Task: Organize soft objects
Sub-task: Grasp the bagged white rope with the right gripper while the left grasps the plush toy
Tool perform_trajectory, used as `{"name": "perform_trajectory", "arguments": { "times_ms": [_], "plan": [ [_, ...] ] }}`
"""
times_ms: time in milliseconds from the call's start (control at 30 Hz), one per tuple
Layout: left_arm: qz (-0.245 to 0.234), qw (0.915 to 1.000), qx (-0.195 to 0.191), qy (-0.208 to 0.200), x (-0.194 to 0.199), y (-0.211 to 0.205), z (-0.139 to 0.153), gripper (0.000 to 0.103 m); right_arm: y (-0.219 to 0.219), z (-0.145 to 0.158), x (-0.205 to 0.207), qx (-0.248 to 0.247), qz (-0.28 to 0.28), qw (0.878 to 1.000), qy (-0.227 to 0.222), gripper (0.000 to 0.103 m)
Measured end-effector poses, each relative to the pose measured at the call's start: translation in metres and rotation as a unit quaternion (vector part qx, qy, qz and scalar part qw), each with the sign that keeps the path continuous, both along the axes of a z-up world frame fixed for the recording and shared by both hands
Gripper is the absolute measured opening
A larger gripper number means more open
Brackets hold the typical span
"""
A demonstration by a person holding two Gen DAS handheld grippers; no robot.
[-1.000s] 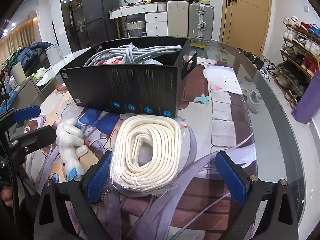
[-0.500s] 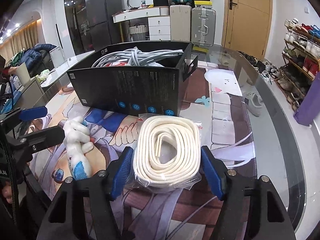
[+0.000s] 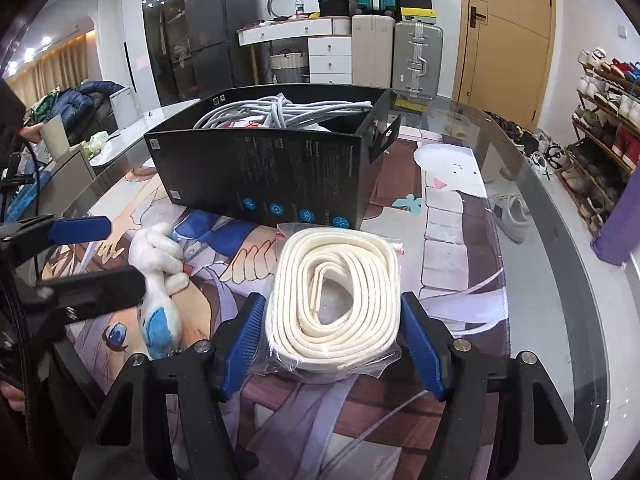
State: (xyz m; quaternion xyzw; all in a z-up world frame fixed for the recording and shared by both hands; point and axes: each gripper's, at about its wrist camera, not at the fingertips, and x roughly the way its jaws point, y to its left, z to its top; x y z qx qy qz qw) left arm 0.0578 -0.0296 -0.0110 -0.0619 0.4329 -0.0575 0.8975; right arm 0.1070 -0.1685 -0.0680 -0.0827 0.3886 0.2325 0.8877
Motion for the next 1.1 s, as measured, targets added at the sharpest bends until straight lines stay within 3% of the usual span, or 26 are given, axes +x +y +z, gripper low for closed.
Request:
{"name": "perform_trajectory", "arguments": {
  "times_ms": [500,767,1100],
  "plan": [
    [-0.007,0.9993,0.034,0.014,0.000,0.007,0.000,0.103,-0.001,-0.001,-0.001,-0.001,0.002,1.000,0.000,0.074],
    [-0.010,0.9997,0.020,0.014,0.000,0.002,-0.002,0.103,0.000,-0.001,-0.002,-0.002,0.004,1.000,-0.001,0.077],
    [0.008,0.9962,0.081,0.032,0.003,-0.007,-0.023,0.103,0.000,-0.001,-0.002,-0.001,0.005,1.000,-0.002,0.078]
  ]
}}
